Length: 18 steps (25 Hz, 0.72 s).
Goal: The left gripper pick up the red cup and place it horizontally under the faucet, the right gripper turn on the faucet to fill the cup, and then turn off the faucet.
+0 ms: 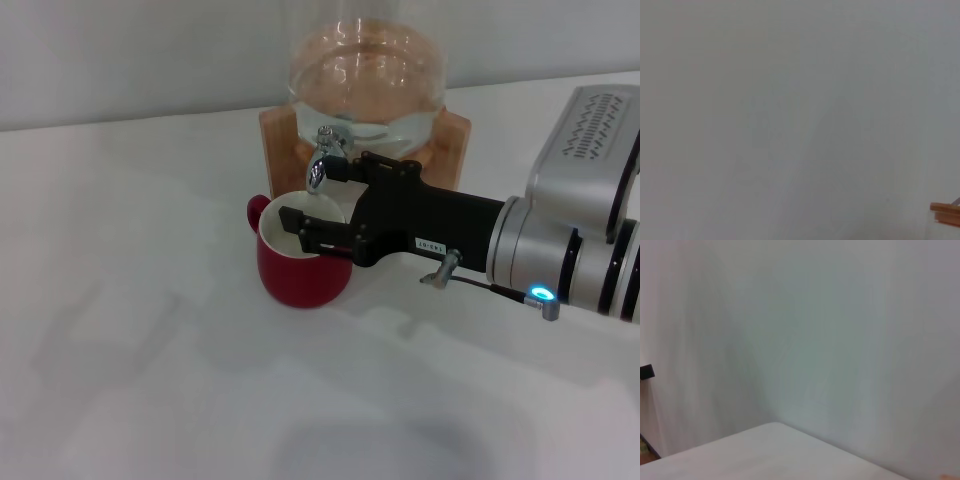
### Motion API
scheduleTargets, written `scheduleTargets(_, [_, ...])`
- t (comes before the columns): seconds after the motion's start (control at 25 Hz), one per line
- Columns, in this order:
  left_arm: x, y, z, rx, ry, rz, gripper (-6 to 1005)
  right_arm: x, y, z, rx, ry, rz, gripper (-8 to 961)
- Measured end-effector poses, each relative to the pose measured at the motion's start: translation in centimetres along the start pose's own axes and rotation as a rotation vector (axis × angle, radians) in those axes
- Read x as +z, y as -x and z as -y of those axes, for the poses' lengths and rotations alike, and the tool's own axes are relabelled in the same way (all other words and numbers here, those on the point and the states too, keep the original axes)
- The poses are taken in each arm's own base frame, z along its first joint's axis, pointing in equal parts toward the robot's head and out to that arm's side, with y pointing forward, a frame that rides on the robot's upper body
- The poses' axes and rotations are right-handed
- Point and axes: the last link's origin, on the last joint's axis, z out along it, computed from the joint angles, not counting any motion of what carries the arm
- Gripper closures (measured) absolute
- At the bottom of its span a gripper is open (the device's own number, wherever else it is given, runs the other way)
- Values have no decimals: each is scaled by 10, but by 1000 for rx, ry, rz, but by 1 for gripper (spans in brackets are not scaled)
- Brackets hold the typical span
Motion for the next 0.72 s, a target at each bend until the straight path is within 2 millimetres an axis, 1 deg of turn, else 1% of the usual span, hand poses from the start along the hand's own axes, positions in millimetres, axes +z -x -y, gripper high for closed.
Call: scheduleTargets(0.72, [1, -1, 2, 2, -7, -2, 109, 2, 0, 0, 3, 7, 1, 158])
